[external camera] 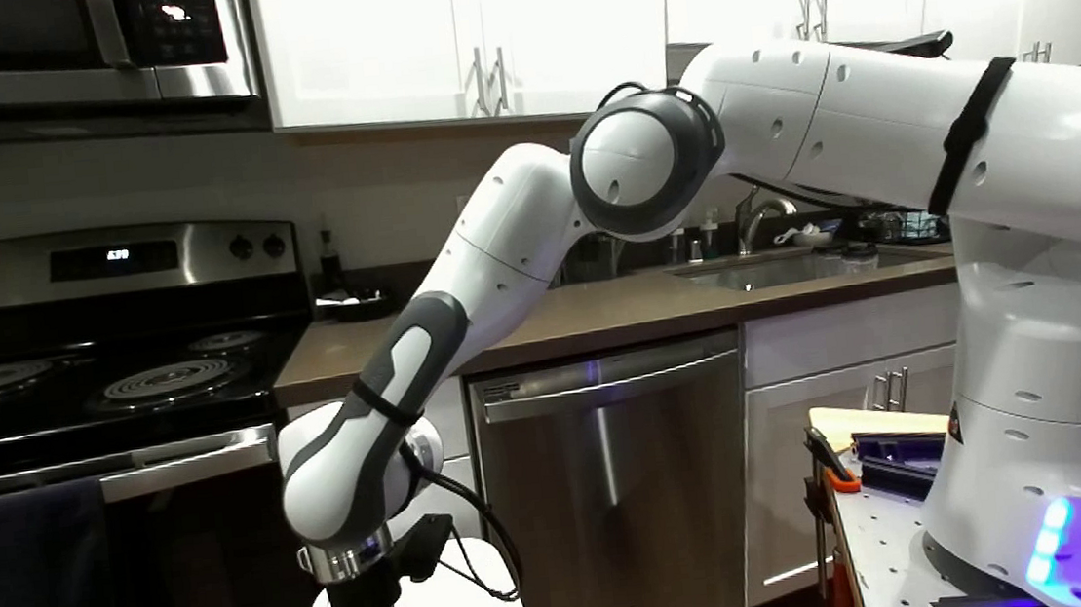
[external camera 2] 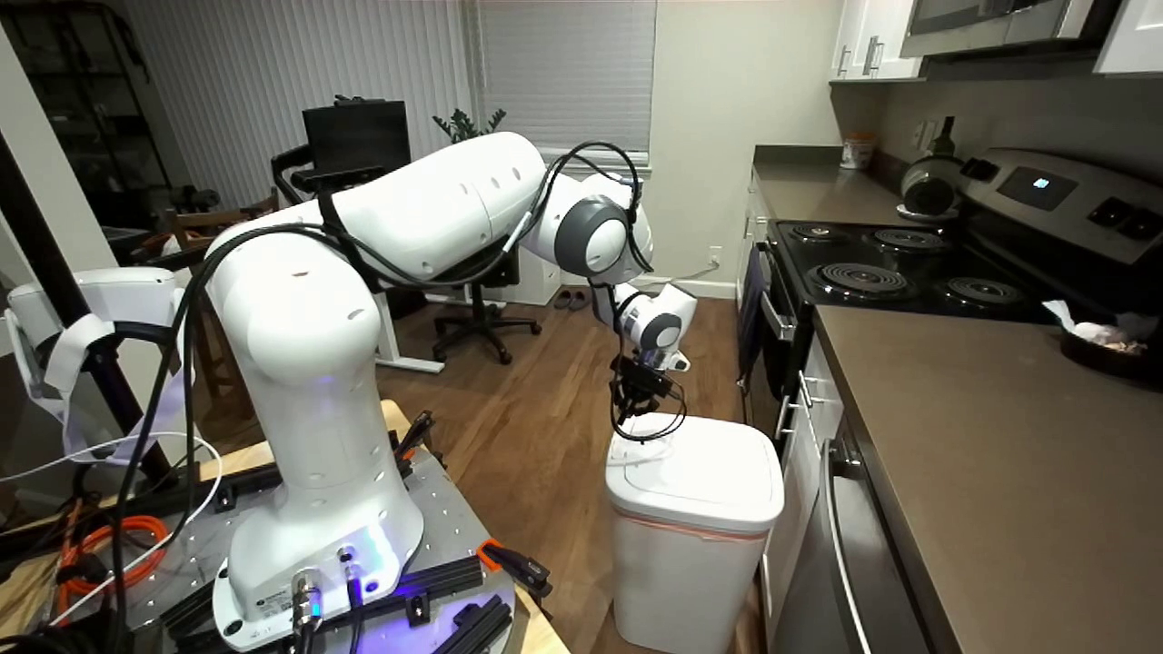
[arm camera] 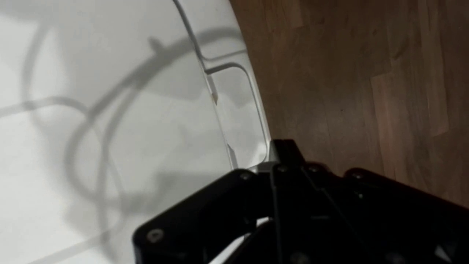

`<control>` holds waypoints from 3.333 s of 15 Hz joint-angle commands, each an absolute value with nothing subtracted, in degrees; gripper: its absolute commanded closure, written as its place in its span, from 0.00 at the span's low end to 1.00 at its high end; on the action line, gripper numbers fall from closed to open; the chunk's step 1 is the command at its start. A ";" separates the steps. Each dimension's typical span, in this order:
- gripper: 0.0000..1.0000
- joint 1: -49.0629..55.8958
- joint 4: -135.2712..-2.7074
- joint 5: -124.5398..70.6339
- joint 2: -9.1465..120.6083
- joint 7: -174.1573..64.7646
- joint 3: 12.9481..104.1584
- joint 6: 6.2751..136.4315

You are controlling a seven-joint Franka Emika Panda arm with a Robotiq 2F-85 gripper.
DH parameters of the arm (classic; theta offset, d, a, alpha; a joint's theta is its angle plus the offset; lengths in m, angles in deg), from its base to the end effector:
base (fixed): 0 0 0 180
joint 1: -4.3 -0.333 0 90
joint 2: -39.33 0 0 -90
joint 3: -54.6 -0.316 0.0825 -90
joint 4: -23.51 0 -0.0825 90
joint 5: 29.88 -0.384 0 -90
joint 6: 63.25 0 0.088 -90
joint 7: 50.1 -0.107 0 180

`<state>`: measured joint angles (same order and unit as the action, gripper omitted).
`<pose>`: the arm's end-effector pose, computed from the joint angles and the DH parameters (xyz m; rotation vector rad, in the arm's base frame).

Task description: Open the trash bin

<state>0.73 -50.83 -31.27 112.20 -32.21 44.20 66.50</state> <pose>0.6450 0.1436 -0.0503 -2.8277 -0.6271 0.4114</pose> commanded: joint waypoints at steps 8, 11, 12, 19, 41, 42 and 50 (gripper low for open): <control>1.00 -5.21 -43.53 -27.44 118.06 -36.24 48.34 67.05; 1.00 -7.74 -43.97 -27.52 117.83 -37.72 50.68 67.60; 1.00 -8.50 -43.79 -27.62 117.99 -38.25 51.39 67.71; 1.00 -9.14 -39.95 -25.06 121.24 -42.33 51.84 66.63; 1.00 -13.41 -80.72 -18.45 81.05 -52.22 57.22 78.85; 0.93 -13.63 -82.71 -17.47 78.80 -53.28 57.34 79.00; 0.30 -11.88 -96.32 -16.56 64.44 -54.10 54.18 79.18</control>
